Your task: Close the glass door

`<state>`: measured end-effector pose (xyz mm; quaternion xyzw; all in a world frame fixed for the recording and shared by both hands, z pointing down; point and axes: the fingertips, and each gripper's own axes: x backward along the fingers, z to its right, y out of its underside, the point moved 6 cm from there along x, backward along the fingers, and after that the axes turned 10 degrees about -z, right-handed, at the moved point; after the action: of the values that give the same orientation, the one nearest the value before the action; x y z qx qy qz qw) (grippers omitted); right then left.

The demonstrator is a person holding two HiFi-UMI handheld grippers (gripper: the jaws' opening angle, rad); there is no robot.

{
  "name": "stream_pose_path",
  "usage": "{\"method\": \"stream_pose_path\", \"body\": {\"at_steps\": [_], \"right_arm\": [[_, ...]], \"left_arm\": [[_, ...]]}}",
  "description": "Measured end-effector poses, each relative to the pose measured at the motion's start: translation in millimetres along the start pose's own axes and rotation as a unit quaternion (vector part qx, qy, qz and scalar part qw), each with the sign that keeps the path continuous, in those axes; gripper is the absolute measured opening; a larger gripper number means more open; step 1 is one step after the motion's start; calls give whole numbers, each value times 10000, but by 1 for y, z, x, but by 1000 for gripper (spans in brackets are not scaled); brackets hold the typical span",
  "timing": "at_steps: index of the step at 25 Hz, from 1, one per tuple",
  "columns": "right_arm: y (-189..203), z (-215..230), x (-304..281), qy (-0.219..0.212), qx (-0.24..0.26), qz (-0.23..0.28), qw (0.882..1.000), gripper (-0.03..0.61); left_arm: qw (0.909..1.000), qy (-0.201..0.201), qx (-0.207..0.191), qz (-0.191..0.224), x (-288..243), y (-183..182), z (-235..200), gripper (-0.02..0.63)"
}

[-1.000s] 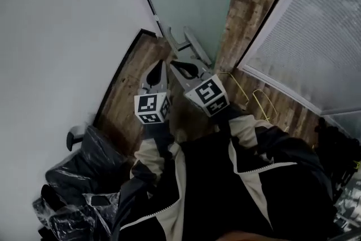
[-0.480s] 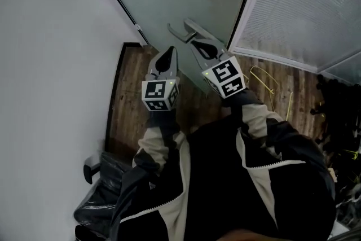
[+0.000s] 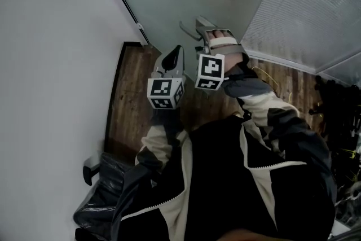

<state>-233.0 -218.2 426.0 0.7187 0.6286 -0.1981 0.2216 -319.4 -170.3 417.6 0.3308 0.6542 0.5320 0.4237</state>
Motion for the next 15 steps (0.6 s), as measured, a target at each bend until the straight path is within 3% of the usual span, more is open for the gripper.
{"method": "stream_pose_path", "body": {"at_steps": [2, 7, 8, 9, 10, 15], "right_arm": [[0, -4, -14, 35, 359, -191, 9992, 298], [1, -5, -31, 80, 507, -354, 9981, 290], [1, -6, -33, 108, 559, -390, 9976, 270], [1, -7, -36, 119, 597, -424, 9972, 185], [2, -8, -37, 104, 600, -445, 9971, 143], [3, -7, -39, 73, 510, -427, 9978, 135]], "left_arm": [[10000, 12, 47, -10, 0, 0, 0, 9], [10000, 23, 42, -7, -1, 2, -2, 9], [10000, 17, 40, -11, -1, 3, -3, 9], [10000, 12, 39, -9, 0, 3, -3, 9], [10000, 10, 44, -9, 0, 3, -4, 9], [9999, 18, 104, 25, -1, 1, -7, 9]]}}
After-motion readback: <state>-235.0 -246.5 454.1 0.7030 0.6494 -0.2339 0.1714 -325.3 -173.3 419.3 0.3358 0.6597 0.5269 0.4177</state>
